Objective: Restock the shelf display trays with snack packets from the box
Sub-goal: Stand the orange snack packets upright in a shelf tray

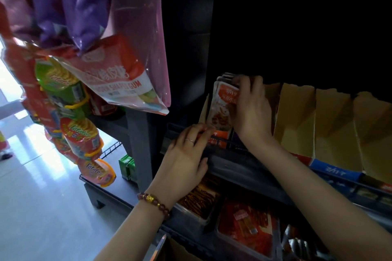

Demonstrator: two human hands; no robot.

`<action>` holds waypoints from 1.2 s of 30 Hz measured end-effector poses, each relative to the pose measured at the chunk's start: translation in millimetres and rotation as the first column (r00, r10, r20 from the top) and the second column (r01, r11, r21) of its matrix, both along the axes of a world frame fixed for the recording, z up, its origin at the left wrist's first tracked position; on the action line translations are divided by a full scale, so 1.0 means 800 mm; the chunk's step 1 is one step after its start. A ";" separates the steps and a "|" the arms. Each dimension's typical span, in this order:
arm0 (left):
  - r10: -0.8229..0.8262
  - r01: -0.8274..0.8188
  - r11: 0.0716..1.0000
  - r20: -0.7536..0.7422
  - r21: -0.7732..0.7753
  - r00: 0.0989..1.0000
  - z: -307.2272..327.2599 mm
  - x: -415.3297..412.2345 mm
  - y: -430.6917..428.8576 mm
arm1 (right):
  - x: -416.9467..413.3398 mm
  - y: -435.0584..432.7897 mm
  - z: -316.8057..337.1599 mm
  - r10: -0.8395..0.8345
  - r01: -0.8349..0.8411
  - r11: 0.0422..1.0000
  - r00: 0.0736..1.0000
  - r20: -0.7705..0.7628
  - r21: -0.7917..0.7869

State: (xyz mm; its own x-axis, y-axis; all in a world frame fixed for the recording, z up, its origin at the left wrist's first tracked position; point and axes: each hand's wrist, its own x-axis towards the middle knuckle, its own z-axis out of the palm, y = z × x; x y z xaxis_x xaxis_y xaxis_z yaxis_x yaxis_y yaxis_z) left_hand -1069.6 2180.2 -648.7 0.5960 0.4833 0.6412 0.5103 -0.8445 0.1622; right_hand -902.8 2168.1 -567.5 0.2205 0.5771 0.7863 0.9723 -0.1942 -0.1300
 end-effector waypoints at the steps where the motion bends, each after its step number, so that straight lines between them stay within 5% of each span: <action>1: -0.002 0.002 1.000 -0.002 0.002 1.000 0.001 0.000 0.000 | -0.002 -0.002 0.001 -0.015 0.015 1.000 1.000 0.011 0.026; 4: 0.007 -0.007 1.000 -0.012 0.005 1.000 0.001 -0.002 0.000 | -0.005 -0.005 -0.008 -0.074 0.074 0.997 0.994 0.086 0.006; 8: 0.016 -0.016 1.000 -0.023 0.000 1.000 -0.001 -0.002 0.000 | -0.003 -0.015 -0.027 -0.041 0.041 0.989 0.999 0.002 -0.139; 18: -0.005 0.005 1.000 -0.004 -0.010 1.000 0.001 -0.002 0.000 | -0.015 -0.026 -0.025 0.084 -0.073 0.985 0.995 0.060 -0.159; 21: -0.004 0.004 1.000 0.005 0.007 1.000 0.001 -0.001 -0.002 | -0.014 -0.020 -0.028 0.005 0.012 0.982 0.996 0.091 -0.188; 36: 0.005 -0.003 0.999 -0.047 0.046 0.999 0.005 -0.004 0.004 | -0.016 -0.040 -0.015 0.089 -0.084 0.958 0.996 0.007 -0.275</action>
State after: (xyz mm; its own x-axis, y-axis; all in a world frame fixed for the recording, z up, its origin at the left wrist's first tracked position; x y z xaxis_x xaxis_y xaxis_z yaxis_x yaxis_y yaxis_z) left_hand -1073.1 2183.5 -644.7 0.6245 0.4568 0.6335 0.5200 -0.8484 0.0992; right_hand -915.8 2135.9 -579.7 0.1465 0.7874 0.5988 0.9887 -0.1351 -0.0644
